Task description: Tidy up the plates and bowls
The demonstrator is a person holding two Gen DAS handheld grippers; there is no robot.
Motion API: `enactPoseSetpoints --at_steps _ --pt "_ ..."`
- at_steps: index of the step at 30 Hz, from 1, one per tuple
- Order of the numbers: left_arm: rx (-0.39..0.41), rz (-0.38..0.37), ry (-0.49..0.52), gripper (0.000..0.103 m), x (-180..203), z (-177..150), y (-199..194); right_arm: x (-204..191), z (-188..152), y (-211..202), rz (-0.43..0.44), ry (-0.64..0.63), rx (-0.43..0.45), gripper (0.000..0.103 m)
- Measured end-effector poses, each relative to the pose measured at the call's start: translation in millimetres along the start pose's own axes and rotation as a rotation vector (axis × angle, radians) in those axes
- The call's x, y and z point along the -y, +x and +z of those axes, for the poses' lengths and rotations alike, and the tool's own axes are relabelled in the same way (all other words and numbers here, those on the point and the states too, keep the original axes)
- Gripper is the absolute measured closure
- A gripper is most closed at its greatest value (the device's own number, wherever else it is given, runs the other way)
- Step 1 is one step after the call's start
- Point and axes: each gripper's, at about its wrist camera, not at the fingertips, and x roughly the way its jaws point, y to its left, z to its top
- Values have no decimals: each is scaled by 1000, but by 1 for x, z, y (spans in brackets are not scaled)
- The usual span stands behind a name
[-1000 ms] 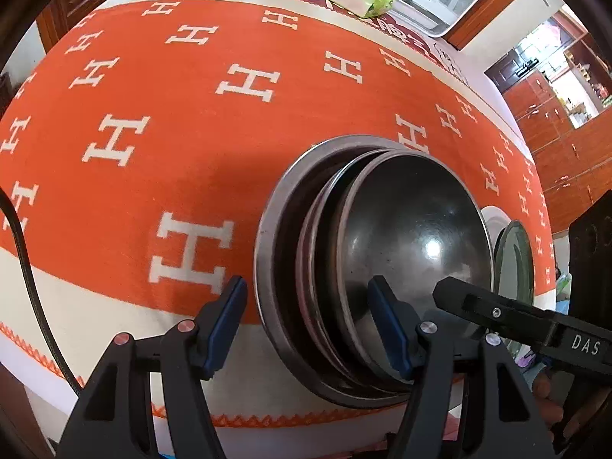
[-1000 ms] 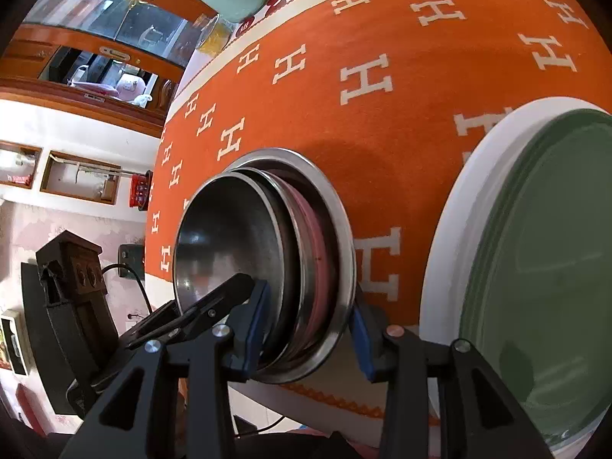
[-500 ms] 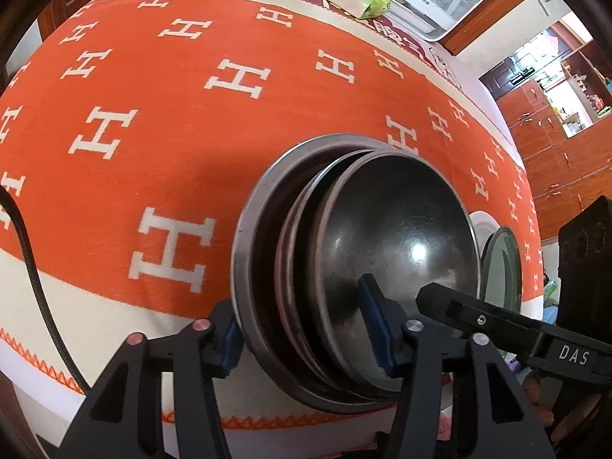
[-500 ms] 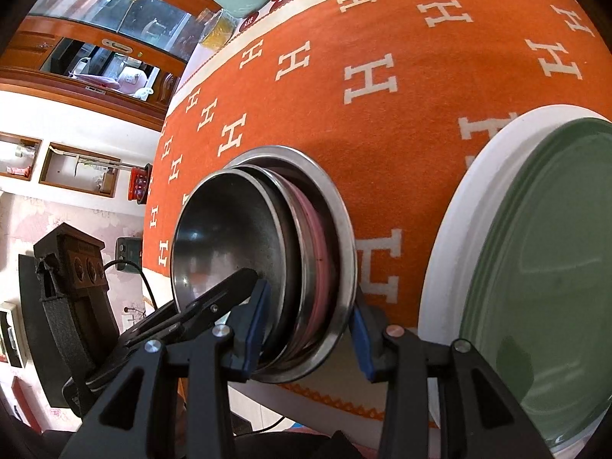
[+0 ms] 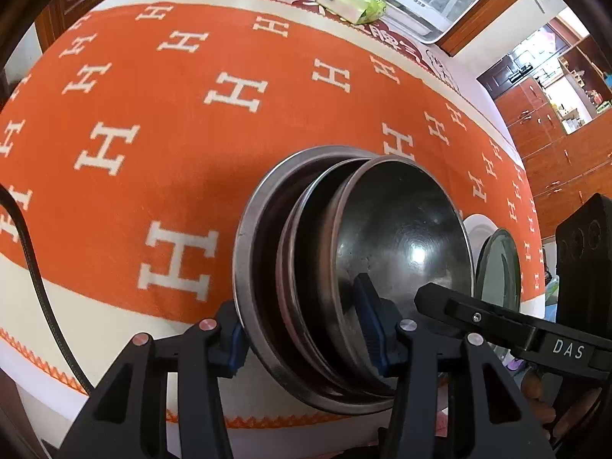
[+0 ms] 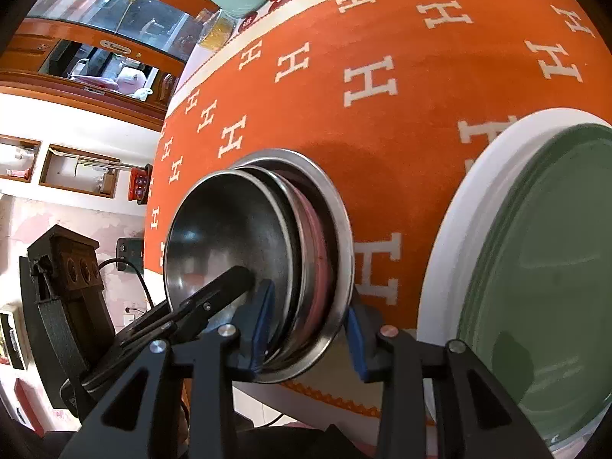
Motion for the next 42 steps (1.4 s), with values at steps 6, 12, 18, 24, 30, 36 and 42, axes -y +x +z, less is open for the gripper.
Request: enactPoseSetpoints --at_steps 6,12,18,24,30,36,42 --pt "34 6 23 56 3 2 -14 -4 -1 -9 29 -16 43 68" --pt "75 9 48 56 13 3 -29 -5 -1 -25 49 -51 86 68" --pt "124 -8 66 56 36 0 -42 -2 -7 -53 46 -108 140 68" --pt "161 -32 81 55 67 -10 -50 8 -15 -82 23 -158 188 68" --pt "182 -49 110 56 104 -23 -54 24 -23 -111 8 -180 221 68" --pt "186 -63 130 56 140 -33 -52 45 -32 -138 -11 -186 242 68" --pt "165 -76 144 55 172 -43 -40 73 -38 -158 -31 -169 244 68"
